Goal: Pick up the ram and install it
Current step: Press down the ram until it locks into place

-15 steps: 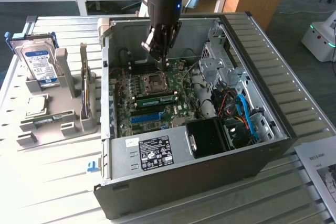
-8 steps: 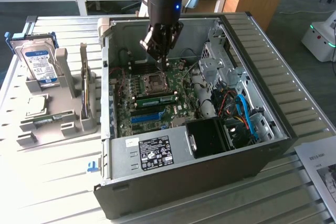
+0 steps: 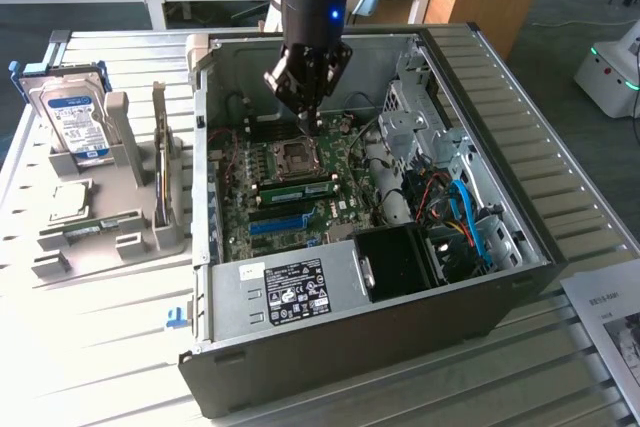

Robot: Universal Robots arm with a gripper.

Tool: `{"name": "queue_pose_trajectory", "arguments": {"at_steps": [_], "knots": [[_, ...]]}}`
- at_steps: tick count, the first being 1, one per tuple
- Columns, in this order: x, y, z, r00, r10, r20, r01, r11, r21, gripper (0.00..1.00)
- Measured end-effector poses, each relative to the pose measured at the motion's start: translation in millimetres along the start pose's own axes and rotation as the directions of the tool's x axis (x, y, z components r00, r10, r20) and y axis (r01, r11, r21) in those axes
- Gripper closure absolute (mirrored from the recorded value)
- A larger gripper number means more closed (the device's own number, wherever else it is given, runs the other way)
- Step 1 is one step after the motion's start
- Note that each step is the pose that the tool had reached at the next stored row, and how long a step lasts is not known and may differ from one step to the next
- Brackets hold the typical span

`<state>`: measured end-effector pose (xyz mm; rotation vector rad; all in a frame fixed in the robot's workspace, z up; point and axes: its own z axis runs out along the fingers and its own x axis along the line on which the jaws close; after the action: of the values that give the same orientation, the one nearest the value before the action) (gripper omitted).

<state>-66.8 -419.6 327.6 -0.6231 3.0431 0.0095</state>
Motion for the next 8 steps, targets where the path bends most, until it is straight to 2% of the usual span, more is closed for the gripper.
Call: {"name": "queue_pose_trajectory", "arguments": {"at_steps": [4,8], "knots": [[0.0,0.0,0.0,0.9981,0.062,0.0000,-0.062,0.9981,0.0022,0.90],[0.0,0.0,0.0,0.9928,0.120,0.0001,-0.120,0.9928,0.0044,0.90]]}}
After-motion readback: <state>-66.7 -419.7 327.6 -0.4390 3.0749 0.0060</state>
